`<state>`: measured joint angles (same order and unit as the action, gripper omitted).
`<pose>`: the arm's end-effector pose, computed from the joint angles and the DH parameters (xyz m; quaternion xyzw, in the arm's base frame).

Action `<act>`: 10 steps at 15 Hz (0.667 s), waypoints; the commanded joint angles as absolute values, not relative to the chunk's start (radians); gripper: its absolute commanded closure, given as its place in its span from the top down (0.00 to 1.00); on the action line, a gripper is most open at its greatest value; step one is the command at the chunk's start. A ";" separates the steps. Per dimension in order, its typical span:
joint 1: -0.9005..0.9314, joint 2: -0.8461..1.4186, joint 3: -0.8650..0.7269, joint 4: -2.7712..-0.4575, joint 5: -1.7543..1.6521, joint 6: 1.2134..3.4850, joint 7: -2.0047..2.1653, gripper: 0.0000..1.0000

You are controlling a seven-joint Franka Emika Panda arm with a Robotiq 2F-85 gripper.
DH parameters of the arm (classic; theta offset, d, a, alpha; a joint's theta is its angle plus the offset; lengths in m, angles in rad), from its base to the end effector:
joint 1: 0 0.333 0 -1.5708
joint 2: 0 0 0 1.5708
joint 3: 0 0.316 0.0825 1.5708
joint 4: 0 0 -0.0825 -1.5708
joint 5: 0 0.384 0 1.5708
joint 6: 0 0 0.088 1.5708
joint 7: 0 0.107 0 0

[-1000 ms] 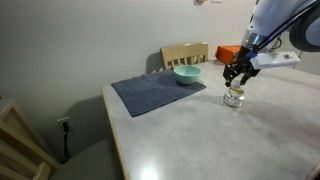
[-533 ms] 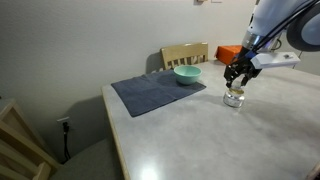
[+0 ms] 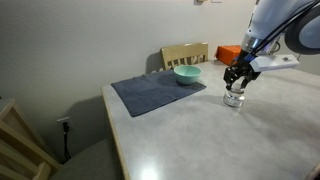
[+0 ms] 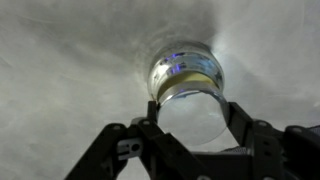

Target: Put the lid on top of the silver container

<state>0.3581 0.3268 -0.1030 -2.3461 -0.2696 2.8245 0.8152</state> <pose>0.5082 0.1450 0.2076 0.9836 -0.1497 0.0981 0.0205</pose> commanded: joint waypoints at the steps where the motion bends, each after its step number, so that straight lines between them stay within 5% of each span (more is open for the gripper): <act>1: 0.344 0.339 -0.086 -2.336 -0.248 2.812 0.789 0.44; 10: 0.353 0.332 -0.093 -2.357 -0.260 2.836 0.804 0.44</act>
<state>0.3591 0.3292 -0.0972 -2.3481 -0.2683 2.8256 0.8152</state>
